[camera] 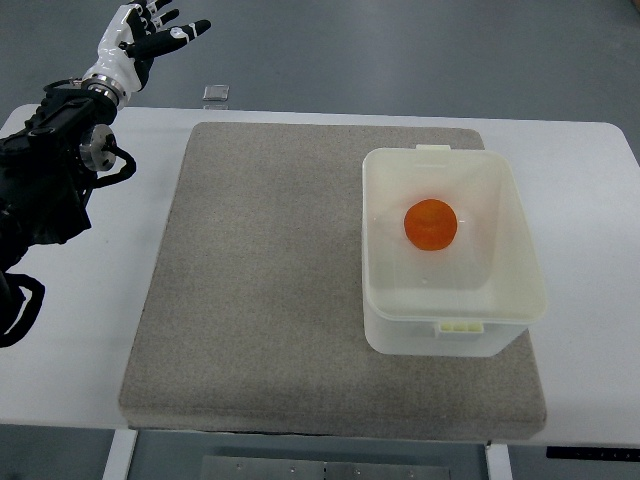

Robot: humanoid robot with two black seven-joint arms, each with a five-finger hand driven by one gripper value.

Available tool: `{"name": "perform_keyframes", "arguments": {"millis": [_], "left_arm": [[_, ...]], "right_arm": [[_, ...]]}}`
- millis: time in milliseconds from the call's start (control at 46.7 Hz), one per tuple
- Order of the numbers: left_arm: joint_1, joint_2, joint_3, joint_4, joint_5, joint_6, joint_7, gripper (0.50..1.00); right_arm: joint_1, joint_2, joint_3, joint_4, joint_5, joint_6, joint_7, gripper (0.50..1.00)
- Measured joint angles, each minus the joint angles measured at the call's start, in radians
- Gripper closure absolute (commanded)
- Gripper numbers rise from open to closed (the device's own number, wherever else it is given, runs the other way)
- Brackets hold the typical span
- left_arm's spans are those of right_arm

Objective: Put orange in box with left hand

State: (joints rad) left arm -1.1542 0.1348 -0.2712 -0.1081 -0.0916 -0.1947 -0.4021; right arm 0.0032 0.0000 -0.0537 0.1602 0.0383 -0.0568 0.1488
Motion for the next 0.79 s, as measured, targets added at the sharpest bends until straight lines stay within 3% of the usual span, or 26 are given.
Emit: {"name": "perform_keyframes", "arguments": {"millis": [129, 279, 793], "left_arm": [[0.051, -0.027, -0.033, 0.004, -0.12, -0.044, -0.007, 0.551], [0.094, -0.055, -0.107, 0.006, -0.141, -0.087, -0.078, 0.542], [0.102, -0.071, -0.122, 0.009, -0.145, -0.041, -0.08, 0.527]], "right_arm": [[0.0, 0.0, 0.0, 0.0, 0.0, 0.0, 0.0, 0.574], [0.0, 0.0, 0.0, 0.0, 0.0, 0.0, 0.0, 0.574], [0.0, 0.0, 0.0, 0.001, 0.0, 0.0, 0.0, 0.574]]}}
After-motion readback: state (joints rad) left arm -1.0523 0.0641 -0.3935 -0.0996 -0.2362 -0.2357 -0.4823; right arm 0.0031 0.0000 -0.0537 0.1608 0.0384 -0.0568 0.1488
